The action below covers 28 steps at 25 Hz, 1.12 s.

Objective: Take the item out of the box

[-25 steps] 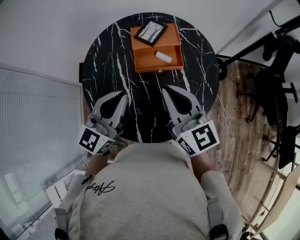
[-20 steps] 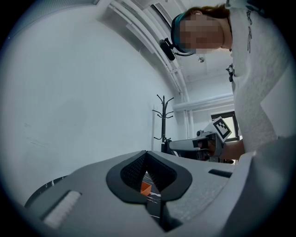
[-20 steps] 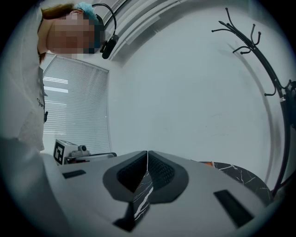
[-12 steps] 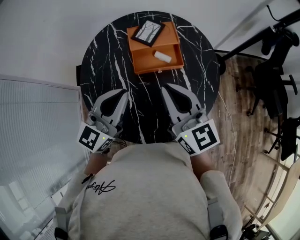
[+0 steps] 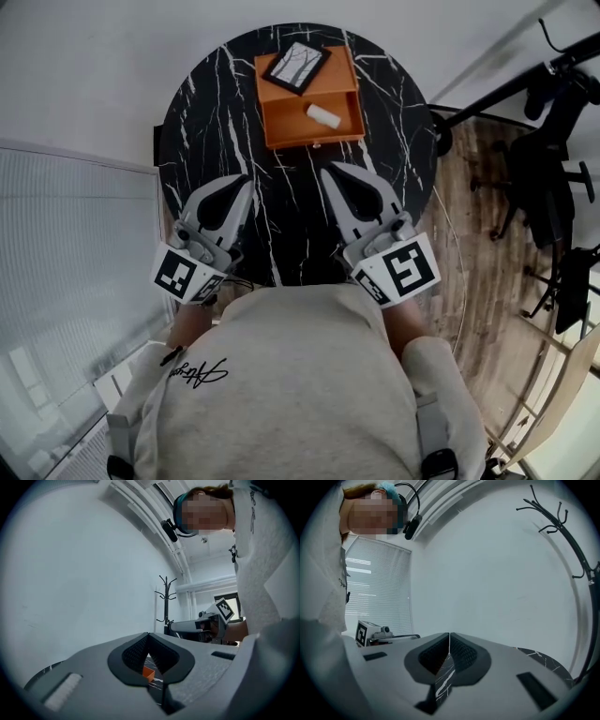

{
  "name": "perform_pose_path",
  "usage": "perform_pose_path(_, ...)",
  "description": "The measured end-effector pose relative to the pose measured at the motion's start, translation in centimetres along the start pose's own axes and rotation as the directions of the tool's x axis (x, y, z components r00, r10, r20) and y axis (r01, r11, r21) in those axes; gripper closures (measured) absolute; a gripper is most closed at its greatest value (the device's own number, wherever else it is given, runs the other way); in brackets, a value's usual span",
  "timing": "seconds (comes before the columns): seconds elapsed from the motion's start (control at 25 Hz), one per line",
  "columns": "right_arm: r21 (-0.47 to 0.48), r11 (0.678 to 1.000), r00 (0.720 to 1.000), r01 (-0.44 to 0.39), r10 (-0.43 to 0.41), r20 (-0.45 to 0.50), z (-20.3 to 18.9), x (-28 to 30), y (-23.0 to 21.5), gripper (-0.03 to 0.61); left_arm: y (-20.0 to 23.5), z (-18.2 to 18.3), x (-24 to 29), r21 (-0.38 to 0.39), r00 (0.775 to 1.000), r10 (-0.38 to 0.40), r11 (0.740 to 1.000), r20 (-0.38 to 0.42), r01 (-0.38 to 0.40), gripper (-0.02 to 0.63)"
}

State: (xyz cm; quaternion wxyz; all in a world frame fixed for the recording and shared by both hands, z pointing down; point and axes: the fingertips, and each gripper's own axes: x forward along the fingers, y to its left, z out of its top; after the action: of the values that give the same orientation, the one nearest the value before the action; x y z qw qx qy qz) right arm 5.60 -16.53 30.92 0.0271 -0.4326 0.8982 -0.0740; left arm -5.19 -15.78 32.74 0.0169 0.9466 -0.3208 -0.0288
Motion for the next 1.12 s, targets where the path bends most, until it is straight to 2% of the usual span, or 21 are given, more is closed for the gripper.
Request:
perform_pose_path(0.28, -0.027, 0.998, 0.999, -0.052, 0.051, -0.010, 0.2, -0.1, -0.8, 0.566, -0.6, 0.1, 0.9, 0.001, 0.999, 0.037, 0.999, 0.007, -0.037, 0.611)
perform_pose_path(0.48, -0.024, 0.996, 0.995, -0.087, 0.086, -0.050, -0.7, 0.3, -1.7, 0.566, -0.8, -0.7, 0.9, -0.011, 0.998, 0.067, 0.998, -0.005, -0.067, 0.611)
perform_pose_path(0.72, -0.018, 0.993, 0.993, -0.114, 0.113, -0.038, -0.9, 0.9, -3.0, 0.563, -1.4, -1.3, 0.5, -0.017, 0.995, 0.101, 0.995, -0.015, -0.101, 0.611)
perform_pose_path(0.76, -0.016, 0.993, 0.992, -0.118, 0.118, -0.039, -0.9, 1.0, -3.2, 0.558, -1.4, -1.3, 0.4, -0.017, 0.994, 0.107, 0.994, -0.016, -0.107, 0.611)
perform_pose_path(0.84, -0.014, 0.991, 0.991, -0.130, 0.129, -0.046, -1.0, 1.3, -3.4, 0.504, -1.3, -1.5, 0.1, -0.016, 0.992, 0.123, 0.992, -0.021, -0.123, 0.611)
perform_pose_path(1.12, -0.048, 0.984, 0.981, -0.172, 0.167, -0.093, -2.0, 2.5, -4.0, 0.465, -1.2, -2.1, -0.8, -0.023, 0.986, 0.166, 0.986, -0.030, -0.167, 0.611)
